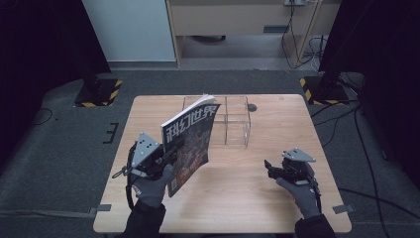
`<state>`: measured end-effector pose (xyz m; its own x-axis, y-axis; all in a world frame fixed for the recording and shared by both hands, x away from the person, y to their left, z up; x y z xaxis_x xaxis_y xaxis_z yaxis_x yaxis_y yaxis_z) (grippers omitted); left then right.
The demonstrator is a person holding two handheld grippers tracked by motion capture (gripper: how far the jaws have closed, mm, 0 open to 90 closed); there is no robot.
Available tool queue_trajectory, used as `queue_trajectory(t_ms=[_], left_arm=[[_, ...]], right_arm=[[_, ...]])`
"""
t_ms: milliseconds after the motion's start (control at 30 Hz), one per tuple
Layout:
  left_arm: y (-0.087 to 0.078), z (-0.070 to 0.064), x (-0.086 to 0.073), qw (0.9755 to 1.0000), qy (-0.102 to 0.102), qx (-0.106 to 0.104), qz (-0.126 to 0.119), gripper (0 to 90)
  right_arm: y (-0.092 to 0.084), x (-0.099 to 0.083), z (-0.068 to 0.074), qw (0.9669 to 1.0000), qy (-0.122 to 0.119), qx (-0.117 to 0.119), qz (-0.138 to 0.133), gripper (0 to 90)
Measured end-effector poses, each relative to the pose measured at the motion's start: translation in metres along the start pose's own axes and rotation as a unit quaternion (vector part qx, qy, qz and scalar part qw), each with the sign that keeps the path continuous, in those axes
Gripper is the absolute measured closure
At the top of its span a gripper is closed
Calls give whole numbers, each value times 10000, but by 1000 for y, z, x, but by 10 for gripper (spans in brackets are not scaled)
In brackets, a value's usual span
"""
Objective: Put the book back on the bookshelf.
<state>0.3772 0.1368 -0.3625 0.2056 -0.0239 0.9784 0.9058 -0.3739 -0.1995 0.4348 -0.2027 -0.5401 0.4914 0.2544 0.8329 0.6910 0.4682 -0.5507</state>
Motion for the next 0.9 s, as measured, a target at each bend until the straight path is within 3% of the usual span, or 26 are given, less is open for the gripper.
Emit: queue_trajectory(t_ms=[100, 533, 767, 900], left_arm=[[-2, 7, 3, 10000, -37, 67, -47, 821], [-3, 24, 20, 9995, -141, 229, -172, 821], [7, 32, 36, 9985, -174, 392, -344, 821], [19, 34, 43, 9977, -337, 386, -435, 821]], right_arm=[[3, -6, -1, 9999, -1, -27, 163, 173], [11, -16, -3, 9991, -7, -113, 411, 154], [12, -16, -1, 9990, -55, -82, 429, 152], [14, -16, 0, 9990, -58, -78, 438, 149]])
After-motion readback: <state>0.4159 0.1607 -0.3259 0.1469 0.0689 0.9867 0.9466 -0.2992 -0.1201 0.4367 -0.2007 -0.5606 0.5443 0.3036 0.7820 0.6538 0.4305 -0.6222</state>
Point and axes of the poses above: each handheld gripper's, and its own axes: y roughly forward along the jaws, x roughly out of its top, z roughly to its left, the point moved 8 cm from there along y, roughly forward along the jaws, and after that the axes turned 10 degrees about x, right-handed, at the moved point
